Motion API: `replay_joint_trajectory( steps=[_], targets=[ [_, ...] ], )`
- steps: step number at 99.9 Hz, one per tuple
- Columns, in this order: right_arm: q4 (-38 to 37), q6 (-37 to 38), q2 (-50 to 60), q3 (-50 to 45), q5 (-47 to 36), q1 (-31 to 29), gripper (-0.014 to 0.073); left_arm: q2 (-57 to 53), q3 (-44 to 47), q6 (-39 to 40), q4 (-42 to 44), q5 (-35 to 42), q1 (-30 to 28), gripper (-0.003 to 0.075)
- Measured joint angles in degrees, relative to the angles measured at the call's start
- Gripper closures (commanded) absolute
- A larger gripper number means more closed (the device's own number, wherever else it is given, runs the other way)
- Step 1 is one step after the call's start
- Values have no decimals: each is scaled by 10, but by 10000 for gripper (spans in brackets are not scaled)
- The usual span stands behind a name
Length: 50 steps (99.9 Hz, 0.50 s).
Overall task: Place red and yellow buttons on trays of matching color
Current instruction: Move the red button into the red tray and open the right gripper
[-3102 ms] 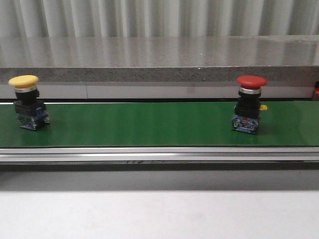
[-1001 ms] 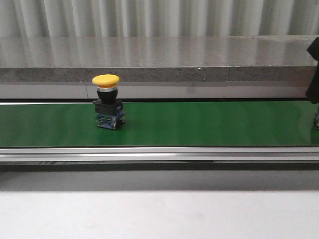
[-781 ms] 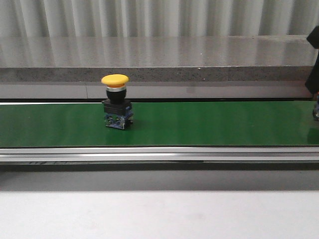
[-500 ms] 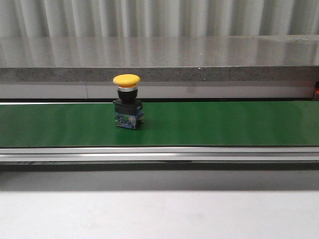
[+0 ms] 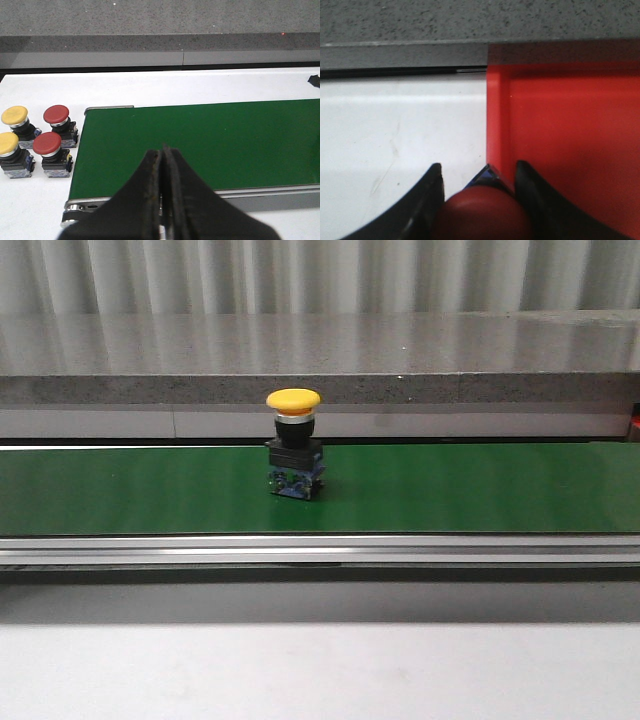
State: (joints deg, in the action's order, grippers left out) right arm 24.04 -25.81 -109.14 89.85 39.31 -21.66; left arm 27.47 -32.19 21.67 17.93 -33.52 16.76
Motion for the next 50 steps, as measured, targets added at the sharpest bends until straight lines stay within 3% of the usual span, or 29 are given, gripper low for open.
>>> replay_joint_trajectory(
  steps=[50],
  targets=[
    [-3, 1, -105, 58, -48, -3, 429, 0, 0, 0, 0, 0, 0, 740]
  ],
)
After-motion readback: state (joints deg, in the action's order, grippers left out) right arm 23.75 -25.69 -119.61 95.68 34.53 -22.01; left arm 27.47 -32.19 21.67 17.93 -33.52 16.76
